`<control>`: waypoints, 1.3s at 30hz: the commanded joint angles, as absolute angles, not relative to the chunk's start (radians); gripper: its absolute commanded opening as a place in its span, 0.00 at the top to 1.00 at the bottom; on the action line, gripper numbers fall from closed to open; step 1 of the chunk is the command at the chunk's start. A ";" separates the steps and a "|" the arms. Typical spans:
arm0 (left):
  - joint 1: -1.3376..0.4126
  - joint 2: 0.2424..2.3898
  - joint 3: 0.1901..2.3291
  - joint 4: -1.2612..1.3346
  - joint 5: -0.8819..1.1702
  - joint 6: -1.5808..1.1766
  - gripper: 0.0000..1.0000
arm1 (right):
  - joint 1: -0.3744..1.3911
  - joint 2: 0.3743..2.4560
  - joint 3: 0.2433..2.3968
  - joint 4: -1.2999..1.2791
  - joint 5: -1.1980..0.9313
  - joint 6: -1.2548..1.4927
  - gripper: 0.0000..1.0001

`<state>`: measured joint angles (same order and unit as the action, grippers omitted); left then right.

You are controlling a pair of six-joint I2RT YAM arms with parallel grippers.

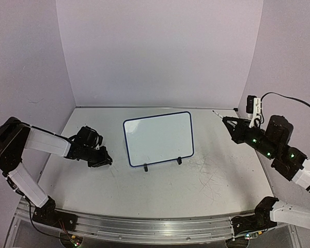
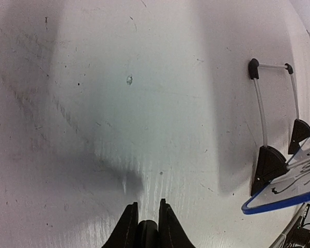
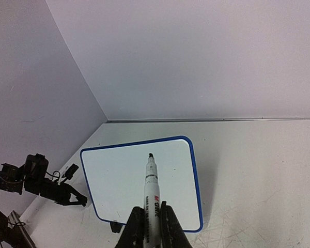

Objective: Write a sentence on the whiteboard
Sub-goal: Place the pen cap at the center of the board.

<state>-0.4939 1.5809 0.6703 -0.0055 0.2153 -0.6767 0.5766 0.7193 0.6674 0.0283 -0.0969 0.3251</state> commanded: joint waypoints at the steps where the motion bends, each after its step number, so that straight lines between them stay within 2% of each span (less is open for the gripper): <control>1: -0.478 1.621 0.728 -0.043 0.229 -0.628 0.84 | 0.577 0.687 0.682 0.008 -0.084 0.345 1.00; 4: -0.474 1.609 0.725 -0.067 0.196 -0.616 0.82 | 0.576 0.670 0.691 -0.037 -0.061 0.345 1.00; 10: -0.474 1.600 0.718 -0.077 0.169 -0.602 0.70 | 0.576 0.688 0.695 -0.071 -0.078 0.349 1.00; 13: -0.474 1.586 0.713 -0.079 0.156 -0.603 0.69 | 0.577 0.692 0.693 -0.071 -0.090 0.357 1.00; 17: -0.474 1.522 0.702 -0.094 0.105 -0.597 0.66 | 0.577 0.694 0.697 -0.075 -0.092 0.361 1.00; 27: -0.474 1.400 0.745 -0.200 -0.017 -0.543 0.51 | 0.577 0.768 0.731 -0.143 -0.050 0.381 1.00; 34: -0.474 1.324 0.753 -0.199 -0.012 -0.558 0.23 | 0.577 0.915 0.805 -0.251 -0.040 0.383 1.00; 39: -0.473 1.300 0.778 -0.198 -0.004 -0.550 0.15 | 0.578 0.922 0.786 -0.246 -0.045 0.388 1.00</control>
